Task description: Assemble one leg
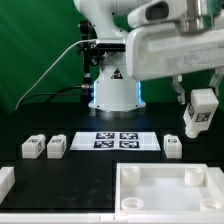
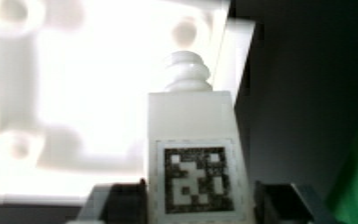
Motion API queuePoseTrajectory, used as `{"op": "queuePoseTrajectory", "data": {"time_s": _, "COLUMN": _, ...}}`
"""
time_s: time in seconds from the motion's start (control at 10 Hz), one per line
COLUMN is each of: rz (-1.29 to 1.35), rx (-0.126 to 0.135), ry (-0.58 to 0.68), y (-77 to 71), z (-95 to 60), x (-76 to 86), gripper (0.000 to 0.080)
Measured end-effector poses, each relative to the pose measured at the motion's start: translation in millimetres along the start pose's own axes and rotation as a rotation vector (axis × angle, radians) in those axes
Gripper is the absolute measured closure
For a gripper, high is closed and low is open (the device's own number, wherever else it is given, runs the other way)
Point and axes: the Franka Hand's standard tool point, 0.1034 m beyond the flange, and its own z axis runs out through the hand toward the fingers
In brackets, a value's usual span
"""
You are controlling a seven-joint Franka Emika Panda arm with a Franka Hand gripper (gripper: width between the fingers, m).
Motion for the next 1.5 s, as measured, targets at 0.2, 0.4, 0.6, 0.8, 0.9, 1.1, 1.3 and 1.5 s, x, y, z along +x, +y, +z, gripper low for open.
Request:
{"op": "queuePoseTrajectory", "data": {"time_s": 0.2, "rz": 0.012, "rx": -0.033, "ry": 0.209, "y": 0.3, "z": -11.0, "x": 24.9, "gripper": 0.0509}}
{"op": "queuePoseTrajectory", "data": {"time_s": 0.4, "rz": -0.007, "rx": -0.069, "ry": 0.329, "y": 9.4, "z": -3.6, "x": 11.8, "gripper": 0.0509}}
{"op": "queuePoseTrajectory", "data": {"time_s": 0.6, "rz": -0.007, "rx": -0.068, "ry": 0.322, "y": 9.5, "z": -3.2, "x": 12.5, "gripper": 0.0509}}
{"op": "queuePoseTrajectory", "data": {"time_s": 0.8, "rz": -0.022, "rx": -0.068, "ry": 0.298, "y": 24.5, "z": 22.3, "x": 18.5, "gripper": 0.0509}}
{"op": "queuePoseTrajectory", "data": {"time_s": 0.9, "rz": -0.017, "rx": -0.058, "ry": 0.293, "y": 23.8, "z": 35.2, "x": 22.9, "gripper": 0.0509}}
{"op": "queuePoseTrajectory", "data": {"time_s": 1.1, "rz": -0.015, "rx": -0.047, "ry": 0.288, "y": 18.5, "z": 58.8, "x": 16.9, "gripper": 0.0509}}
{"op": "queuePoseTrajectory", "data": {"time_s": 1.3, "rz": -0.021, "rx": -0.035, "ry": 0.278, "y": 8.7, "z": 73.9, "x": 11.8, "gripper": 0.0509}}
{"op": "queuePoseTrajectory", "data": {"time_s": 1.5, "rz": -0.03, "rx": -0.027, "ry": 0.274, "y": 0.4, "z": 80.0, "x": 12.5, "gripper": 0.0509}}
